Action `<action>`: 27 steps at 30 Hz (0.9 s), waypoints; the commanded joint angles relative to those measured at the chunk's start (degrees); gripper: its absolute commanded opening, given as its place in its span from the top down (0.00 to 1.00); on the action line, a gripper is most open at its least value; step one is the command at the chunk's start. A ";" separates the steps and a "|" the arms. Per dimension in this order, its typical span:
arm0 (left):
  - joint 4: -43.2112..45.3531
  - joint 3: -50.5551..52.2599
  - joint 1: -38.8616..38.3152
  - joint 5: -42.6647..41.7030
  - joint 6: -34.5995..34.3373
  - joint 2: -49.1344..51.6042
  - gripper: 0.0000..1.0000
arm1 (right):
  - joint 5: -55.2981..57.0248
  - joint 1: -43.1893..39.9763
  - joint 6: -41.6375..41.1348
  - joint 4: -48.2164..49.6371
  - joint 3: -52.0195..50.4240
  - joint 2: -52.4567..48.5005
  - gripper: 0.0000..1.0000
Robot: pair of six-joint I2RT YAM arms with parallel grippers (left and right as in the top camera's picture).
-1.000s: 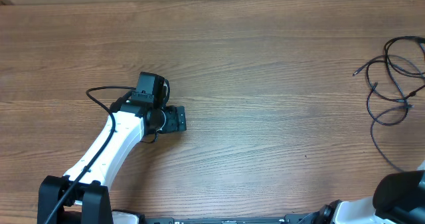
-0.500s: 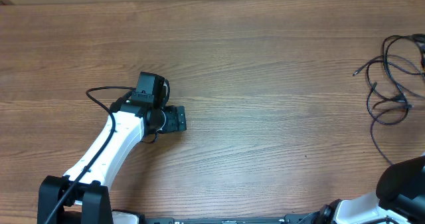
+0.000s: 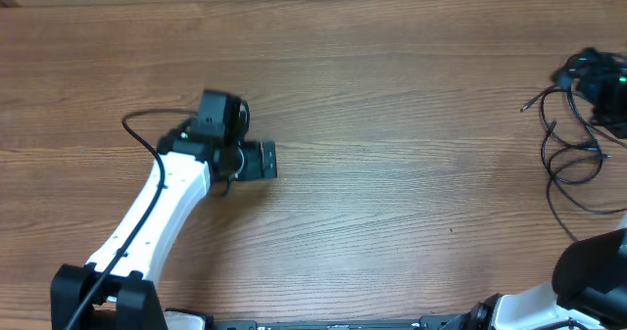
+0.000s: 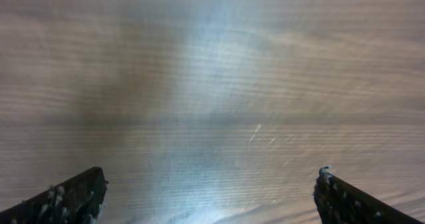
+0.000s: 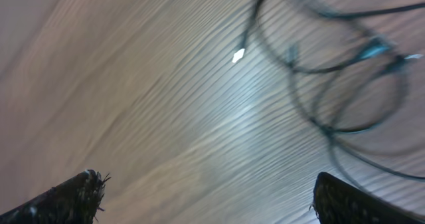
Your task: Untangle cables
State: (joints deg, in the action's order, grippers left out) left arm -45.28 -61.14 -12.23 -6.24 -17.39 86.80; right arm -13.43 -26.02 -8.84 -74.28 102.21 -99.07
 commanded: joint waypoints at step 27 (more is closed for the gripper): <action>-28.35 -9.70 6.10 10.27 -1.42 -13.92 0.00 | 13.38 36.39 -4.90 1.86 -18.01 13.99 0.00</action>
State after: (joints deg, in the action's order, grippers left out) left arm -75.22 -74.50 -5.04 3.18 -20.80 80.51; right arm -1.02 10.33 -12.69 -75.85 90.76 -93.45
